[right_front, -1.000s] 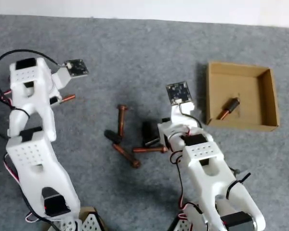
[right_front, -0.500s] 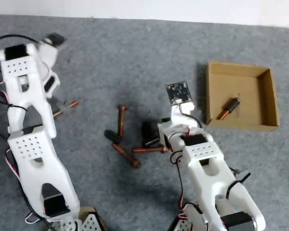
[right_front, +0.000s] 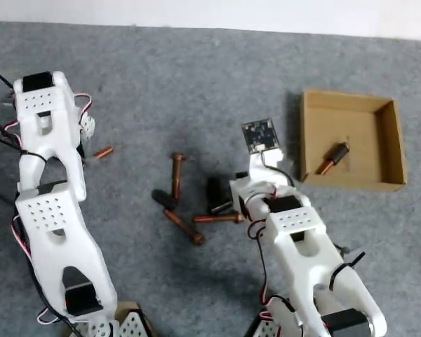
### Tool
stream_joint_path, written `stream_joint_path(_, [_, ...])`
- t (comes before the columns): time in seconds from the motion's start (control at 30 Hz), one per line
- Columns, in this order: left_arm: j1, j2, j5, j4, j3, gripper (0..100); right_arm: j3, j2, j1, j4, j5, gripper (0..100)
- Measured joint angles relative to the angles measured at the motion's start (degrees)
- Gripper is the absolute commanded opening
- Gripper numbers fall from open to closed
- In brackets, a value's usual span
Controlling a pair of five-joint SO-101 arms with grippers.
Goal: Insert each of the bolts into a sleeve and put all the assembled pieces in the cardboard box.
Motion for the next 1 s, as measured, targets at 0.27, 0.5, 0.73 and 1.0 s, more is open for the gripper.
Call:
stream_joint_path(0.27, [0.1,0.0,5.1,0.0,0.2,17,0.0,0.0,0.0,0.0,0.0,0.6])
stream_joint_path(0.5, [0.3,0.0,6.1,0.1,1.9,18,0.0,0.0,0.0,0.0,0.0,0.6])
stream_joint_path(0.73, [0.4,0.0,9.6,0.1,7.3,18,0.0,0.0,0.0,0.0,0.0,0.7])
stream_joint_path(1.0, [0.6,-0.3,11.3,-7.3,12.9,18,0.0,0.0,0.0,0.0,0.0,0.7])
